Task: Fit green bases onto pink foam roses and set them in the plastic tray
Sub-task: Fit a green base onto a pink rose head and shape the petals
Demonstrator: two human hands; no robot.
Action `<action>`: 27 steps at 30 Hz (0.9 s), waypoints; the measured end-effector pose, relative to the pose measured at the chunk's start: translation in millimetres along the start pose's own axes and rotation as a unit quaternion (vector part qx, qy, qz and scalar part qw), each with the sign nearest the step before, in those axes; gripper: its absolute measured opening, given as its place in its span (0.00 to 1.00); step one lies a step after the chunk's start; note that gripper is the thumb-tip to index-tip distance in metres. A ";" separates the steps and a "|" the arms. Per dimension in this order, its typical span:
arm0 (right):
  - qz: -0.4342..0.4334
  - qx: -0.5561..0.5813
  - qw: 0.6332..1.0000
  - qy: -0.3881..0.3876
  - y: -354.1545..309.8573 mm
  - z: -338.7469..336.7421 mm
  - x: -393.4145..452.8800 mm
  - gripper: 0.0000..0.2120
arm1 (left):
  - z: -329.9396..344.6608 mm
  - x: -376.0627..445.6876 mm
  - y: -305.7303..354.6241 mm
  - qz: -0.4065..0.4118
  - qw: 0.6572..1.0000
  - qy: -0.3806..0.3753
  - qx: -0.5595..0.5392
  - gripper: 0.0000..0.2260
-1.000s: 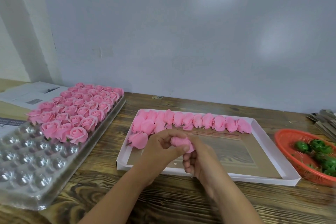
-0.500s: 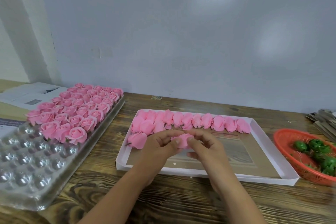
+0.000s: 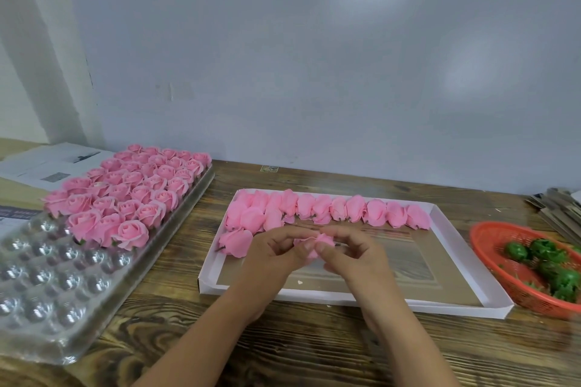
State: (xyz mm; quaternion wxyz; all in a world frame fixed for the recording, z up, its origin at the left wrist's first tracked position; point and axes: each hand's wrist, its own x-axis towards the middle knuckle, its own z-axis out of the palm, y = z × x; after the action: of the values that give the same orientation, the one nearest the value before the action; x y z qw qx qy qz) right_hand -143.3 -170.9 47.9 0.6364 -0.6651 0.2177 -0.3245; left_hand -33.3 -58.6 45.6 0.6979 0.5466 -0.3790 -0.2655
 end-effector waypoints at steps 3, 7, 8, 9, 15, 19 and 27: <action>0.010 -0.001 1.000 -0.007 -3.1 -0.5 -1.5 0.10 | 0.1 0.8 -0.2 -0.008 1.000 -0.005 -0.013 0.08; 0.017 -0.026 1.000 -0.003 -9.8 -13.1 0.4 0.10 | -1.1 2.4 -2.9 -0.031 0.999 0.013 -0.039 0.08; 0.016 -0.029 0.999 0.023 -12.5 -21.9 1.8 0.10 | -1.1 3.0 -3.6 -0.037 0.998 0.024 -0.043 0.08; 0.015 -0.037 0.997 0.059 -15.1 -34.4 3.3 0.09 | -1.0 3.3 -4.1 -0.042 0.998 0.032 -0.045 0.08; 0.019 -0.270 0.916 0.295 -28.8 -161.3 7.9 0.08 | -1.0 3.9 -5.0 -0.047 0.996 0.036 -0.060 0.08; 0.166 -0.486 0.810 0.284 -18.8 -247.2 25.3 0.05 | -0.3 3.2 -4.8 -0.046 0.996 0.032 -0.072 0.07; 0.278 -0.614 0.734 0.084 -7.9 -276.7 47.7 0.10 | -0.8 4.1 -5.6 -0.060 0.995 0.033 -0.069 0.09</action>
State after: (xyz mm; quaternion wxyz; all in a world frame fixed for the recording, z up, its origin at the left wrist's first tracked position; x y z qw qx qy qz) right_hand -307.1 -398.9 57.4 0.1303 -0.7910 0.5975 0.0162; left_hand -30.1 -62.8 41.1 0.7293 0.5269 -0.3030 -0.3141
